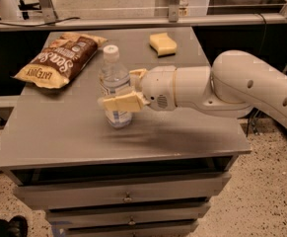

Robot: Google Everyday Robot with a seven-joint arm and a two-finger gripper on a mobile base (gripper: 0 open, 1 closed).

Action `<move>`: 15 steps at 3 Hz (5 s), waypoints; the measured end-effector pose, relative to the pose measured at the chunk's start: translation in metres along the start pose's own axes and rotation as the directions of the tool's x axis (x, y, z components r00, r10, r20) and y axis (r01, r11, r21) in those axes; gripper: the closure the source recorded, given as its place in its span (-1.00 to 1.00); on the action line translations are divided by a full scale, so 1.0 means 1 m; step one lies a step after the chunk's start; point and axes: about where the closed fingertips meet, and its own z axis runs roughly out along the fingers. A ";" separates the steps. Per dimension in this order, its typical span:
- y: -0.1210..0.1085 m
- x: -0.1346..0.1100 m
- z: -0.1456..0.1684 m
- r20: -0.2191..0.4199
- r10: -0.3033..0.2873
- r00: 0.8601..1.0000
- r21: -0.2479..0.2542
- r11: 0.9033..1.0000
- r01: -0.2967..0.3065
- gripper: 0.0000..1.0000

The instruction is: Knock blue plastic bottle over

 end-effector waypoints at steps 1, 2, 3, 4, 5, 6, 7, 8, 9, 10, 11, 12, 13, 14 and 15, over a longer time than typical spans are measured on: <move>-0.004 -0.002 -0.004 -0.004 -0.004 1.000 0.008 1.000 0.004 0.28; -0.023 -0.011 -0.017 -0.021 -0.036 0.999 0.035 0.999 0.037 0.77; -0.049 -0.029 -0.036 -0.080 -0.115 0.990 0.062 0.991 0.120 1.00; -0.063 -0.040 -0.047 -0.225 -0.222 0.949 0.021 0.972 0.233 1.00; -0.053 -0.027 -0.040 -0.405 -0.335 0.851 -0.091 0.941 0.327 1.00; -0.031 0.005 -0.033 -0.568 -0.443 0.693 -0.225 0.894 0.387 1.00; -0.016 0.036 -0.035 -0.673 -0.531 0.515 -0.335 0.839 0.429 1.00; -0.015 0.058 -0.044 -0.734 -0.591 0.336 -0.417 0.782 0.463 0.67; -0.013 0.068 -0.046 -0.745 -0.631 0.218 -0.481 0.734 0.480 0.19; -0.012 0.074 -0.048 -0.744 -0.649 0.159 -0.514 0.709 0.483 -0.27; -0.012 0.077 -0.050 -0.744 -0.656 0.127 -0.532 0.697 0.482 -0.73; -0.012 0.080 -0.052 -0.744 -0.660 0.103 -0.544 0.688 0.480 -1.00; -0.015 0.080 -0.056 -0.743 -0.660 0.107 -0.545 0.691 0.476 -1.00; -0.033 0.078 -0.080 -0.754 -0.623 0.207 -0.490 0.744 0.454 -1.00; -0.061 0.072 -0.122 -0.751 -0.532 0.391 -0.374 0.831 0.412 -1.00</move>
Offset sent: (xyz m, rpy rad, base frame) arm 0.0447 -0.0467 0.0325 -0.0683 -0.0832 -0.0636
